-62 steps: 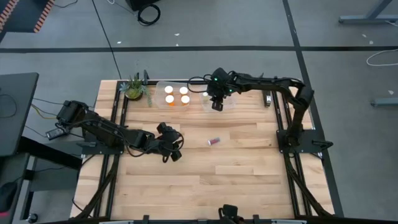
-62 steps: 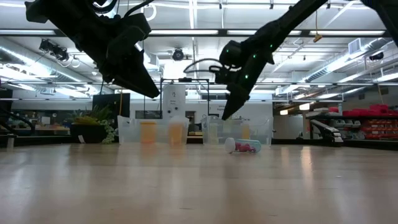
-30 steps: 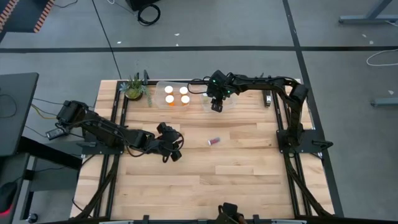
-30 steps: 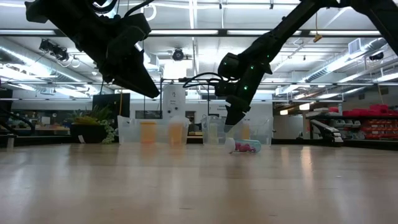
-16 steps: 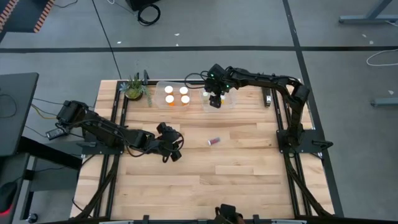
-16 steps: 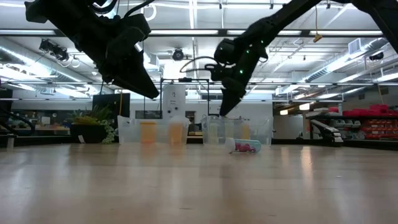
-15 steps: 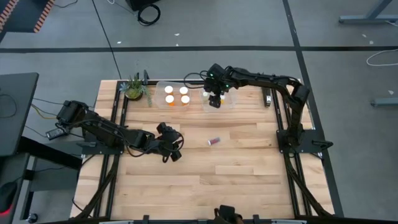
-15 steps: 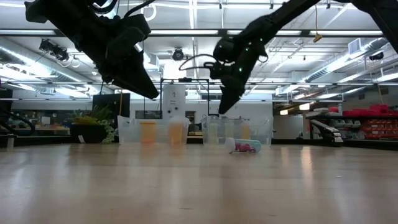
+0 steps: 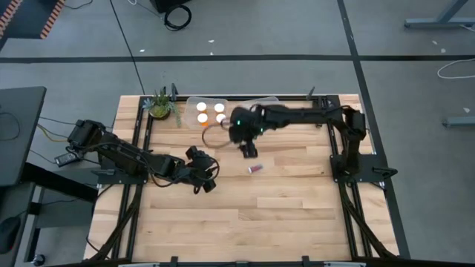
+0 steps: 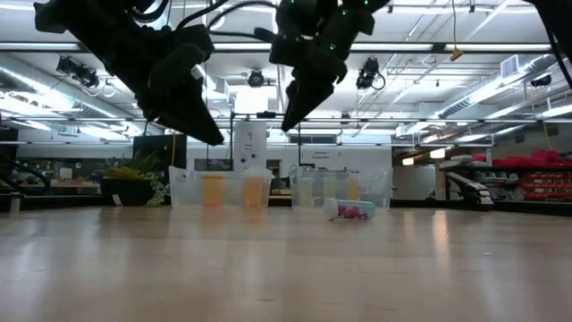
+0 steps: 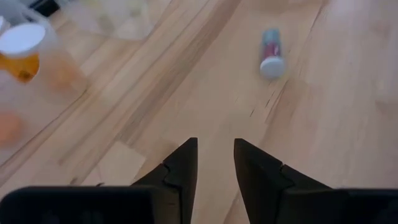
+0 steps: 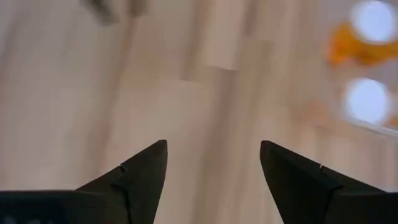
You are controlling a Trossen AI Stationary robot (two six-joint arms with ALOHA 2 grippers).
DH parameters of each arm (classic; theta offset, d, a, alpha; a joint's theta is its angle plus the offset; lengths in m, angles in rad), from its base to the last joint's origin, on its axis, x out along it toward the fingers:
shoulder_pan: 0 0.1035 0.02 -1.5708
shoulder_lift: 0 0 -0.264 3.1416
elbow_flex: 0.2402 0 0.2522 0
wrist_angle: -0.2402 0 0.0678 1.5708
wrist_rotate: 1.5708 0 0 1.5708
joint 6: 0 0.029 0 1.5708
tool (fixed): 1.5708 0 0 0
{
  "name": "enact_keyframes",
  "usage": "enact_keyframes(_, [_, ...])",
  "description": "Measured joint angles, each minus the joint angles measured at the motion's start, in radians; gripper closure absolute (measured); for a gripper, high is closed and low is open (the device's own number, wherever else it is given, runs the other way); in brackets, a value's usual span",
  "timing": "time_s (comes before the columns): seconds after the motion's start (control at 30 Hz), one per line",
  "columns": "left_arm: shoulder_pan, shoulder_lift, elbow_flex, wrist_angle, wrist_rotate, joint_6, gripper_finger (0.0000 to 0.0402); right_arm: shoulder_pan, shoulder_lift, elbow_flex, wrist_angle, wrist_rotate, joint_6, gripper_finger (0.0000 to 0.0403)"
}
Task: Pick and place medicine bottles into bin by pill shape (circle, oval)
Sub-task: Put the small blue pill bottle into the right bin
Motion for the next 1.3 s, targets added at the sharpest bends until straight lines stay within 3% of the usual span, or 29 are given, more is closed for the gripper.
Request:
enact_keyframes(0.13, [-0.011,0.000,0.000,-0.068,0.000,-0.047,0.0291,0.082,0.000,-0.049,0.024,0.001,-0.001,0.0139])
enact_keyframes(0.33, [-0.017,0.000,0.000,-0.160,0.003,-0.118,0.0294,0.154,-0.001,-0.234,0.115,0.001,0.006,0.0140])
enact_keyframes(0.5, [-0.016,0.000,0.000,-0.200,0.007,-0.144,0.0294,0.201,0.000,-0.346,0.189,0.092,0.005,0.0140])
enact_keyframes(0.93, [-0.017,0.000,0.000,-0.194,0.003,-0.158,0.0294,0.188,0.000,-0.440,0.239,0.139,0.030,0.0141])
enact_keyframes(1.3, [-0.016,-0.001,0.000,-0.169,0.000,-0.154,0.0294,0.159,-0.002,-0.475,0.257,0.082,0.082,0.0211])
